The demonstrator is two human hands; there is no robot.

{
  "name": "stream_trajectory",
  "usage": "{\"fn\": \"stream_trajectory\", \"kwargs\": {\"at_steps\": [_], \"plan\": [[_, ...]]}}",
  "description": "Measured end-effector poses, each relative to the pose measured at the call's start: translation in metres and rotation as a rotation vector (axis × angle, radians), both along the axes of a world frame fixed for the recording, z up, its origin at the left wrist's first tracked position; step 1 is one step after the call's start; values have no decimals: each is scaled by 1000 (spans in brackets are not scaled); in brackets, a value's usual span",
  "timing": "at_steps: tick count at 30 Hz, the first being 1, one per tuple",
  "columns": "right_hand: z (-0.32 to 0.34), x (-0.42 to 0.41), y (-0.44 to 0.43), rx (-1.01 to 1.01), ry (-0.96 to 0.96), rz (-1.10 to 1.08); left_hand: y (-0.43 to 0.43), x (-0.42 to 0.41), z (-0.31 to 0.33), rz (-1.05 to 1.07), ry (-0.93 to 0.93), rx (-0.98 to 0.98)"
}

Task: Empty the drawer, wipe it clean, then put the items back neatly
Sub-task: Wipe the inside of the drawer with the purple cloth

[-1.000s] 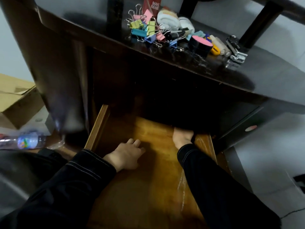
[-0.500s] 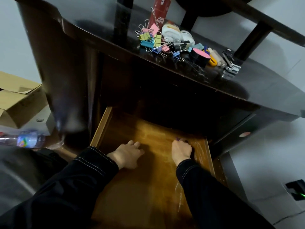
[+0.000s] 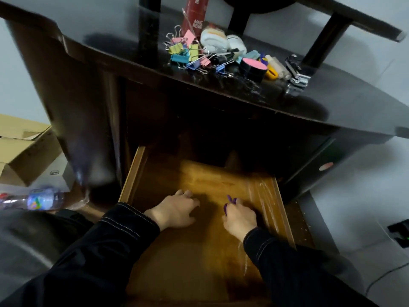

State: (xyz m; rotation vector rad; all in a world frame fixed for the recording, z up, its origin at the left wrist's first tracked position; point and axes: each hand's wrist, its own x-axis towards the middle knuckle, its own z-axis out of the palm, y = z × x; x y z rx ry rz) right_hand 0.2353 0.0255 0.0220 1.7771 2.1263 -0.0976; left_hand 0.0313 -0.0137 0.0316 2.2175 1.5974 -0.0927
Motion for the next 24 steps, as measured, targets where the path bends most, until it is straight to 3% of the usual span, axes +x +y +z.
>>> {"fn": "stream_trajectory", "kwargs": {"at_steps": [5,7,11,15,20,22,24], "plan": [[26,6,6,-290,752,-386,-6,8,-4,-15,-96,45],[33,6,3,-387,786,-380,-7,13,-4,-13,-118,78],[47,20,-7,-447,658,-254,-11,36,0,37,-243,119],[77,58,-11,-165,576,-56,-8,72,-1,130,-268,148],[79,105,-8,401,444,221,6,121,-22,264,17,228],[67,111,-2,580,474,267,12,127,-34,258,62,236],[56,114,6,604,561,214,18,124,-45,191,51,244]]}}
